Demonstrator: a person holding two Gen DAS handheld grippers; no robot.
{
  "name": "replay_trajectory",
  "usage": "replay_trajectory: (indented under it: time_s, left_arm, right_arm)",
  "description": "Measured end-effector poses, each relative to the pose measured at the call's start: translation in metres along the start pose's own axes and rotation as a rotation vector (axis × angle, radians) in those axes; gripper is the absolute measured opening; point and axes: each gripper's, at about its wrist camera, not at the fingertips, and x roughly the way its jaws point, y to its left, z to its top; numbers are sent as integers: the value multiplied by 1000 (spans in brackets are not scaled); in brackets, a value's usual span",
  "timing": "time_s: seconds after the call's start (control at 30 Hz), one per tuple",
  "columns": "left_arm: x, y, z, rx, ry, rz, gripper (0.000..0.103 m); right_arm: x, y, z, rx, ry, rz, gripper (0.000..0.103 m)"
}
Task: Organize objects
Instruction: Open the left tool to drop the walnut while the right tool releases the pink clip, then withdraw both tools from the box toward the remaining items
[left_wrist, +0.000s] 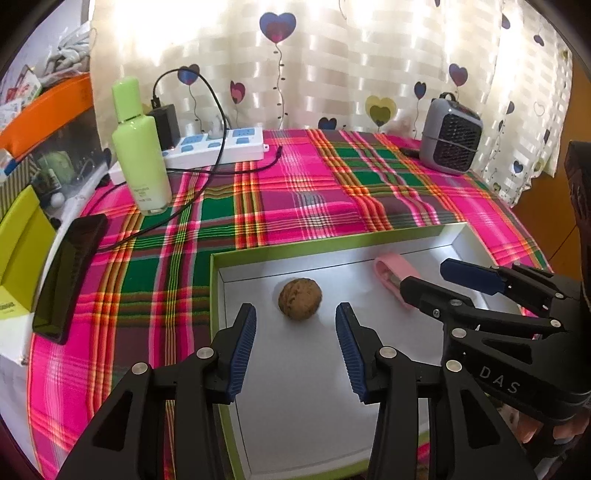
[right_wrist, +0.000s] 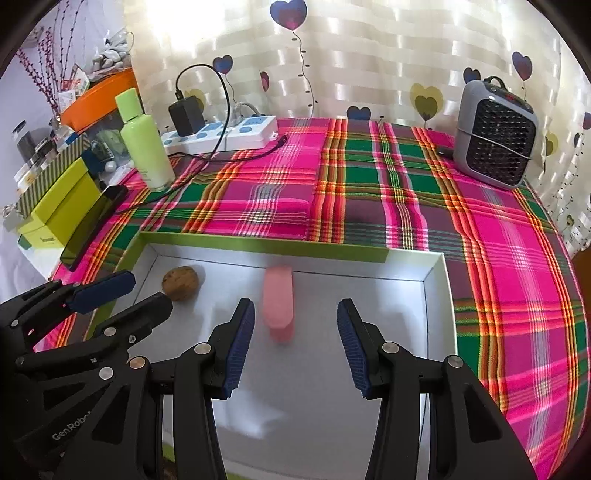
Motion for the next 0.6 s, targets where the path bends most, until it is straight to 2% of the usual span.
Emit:
replay_trajectory:
  time_s: [0.6]
  left_arm:
    - [-61, -8, -42, -14, -84, 36, 44]
  right_arm:
    - [-60, 22, -39, -12, -91, 24, 48]
